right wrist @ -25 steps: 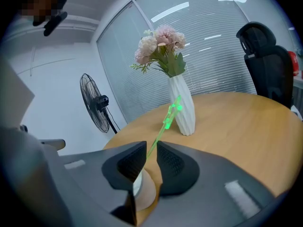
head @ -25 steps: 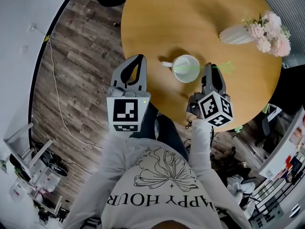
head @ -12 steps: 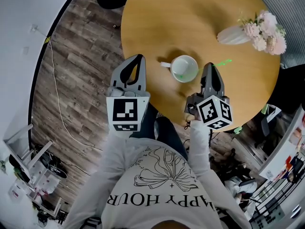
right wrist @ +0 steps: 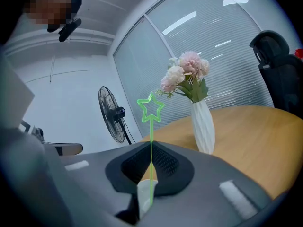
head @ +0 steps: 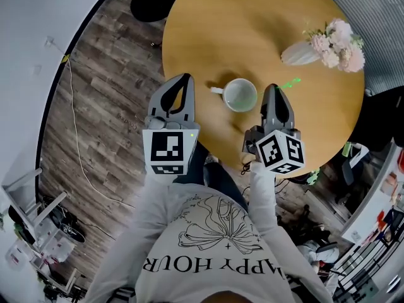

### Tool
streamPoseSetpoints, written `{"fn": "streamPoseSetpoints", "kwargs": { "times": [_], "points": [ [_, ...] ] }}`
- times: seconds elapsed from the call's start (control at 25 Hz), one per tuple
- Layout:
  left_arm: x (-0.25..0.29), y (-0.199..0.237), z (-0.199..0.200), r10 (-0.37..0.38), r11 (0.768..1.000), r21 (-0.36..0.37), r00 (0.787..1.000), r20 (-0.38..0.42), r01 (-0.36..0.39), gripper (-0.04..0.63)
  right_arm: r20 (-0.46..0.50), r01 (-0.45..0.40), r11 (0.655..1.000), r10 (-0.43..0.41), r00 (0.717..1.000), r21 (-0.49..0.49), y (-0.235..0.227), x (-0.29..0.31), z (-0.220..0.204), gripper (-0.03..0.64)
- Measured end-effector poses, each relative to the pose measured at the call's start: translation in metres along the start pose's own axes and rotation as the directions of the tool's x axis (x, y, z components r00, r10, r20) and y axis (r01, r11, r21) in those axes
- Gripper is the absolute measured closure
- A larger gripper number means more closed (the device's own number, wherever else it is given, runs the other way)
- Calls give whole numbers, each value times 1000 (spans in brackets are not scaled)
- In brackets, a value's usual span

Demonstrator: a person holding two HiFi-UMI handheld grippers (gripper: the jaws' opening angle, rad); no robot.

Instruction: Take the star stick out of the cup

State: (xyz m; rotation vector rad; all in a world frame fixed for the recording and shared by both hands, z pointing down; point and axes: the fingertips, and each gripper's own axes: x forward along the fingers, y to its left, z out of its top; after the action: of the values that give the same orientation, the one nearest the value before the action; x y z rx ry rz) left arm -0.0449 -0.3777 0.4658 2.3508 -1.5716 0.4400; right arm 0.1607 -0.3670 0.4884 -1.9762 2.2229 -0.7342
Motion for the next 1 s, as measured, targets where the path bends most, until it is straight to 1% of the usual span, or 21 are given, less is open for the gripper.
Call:
{"fn": "streamPoseSetpoints", "kwargs": {
  "times": [0.6,1.0],
  "points": [
    [-31,2,51,31,999,3,994,109,-32,589,83,-86,990,96,992,-109,49,-17,56,603],
    [-58,5,83,43,999,9,981,187,-46,589,144,-97,982,121,982,-163,74,-36,89,603]
  ]
}}
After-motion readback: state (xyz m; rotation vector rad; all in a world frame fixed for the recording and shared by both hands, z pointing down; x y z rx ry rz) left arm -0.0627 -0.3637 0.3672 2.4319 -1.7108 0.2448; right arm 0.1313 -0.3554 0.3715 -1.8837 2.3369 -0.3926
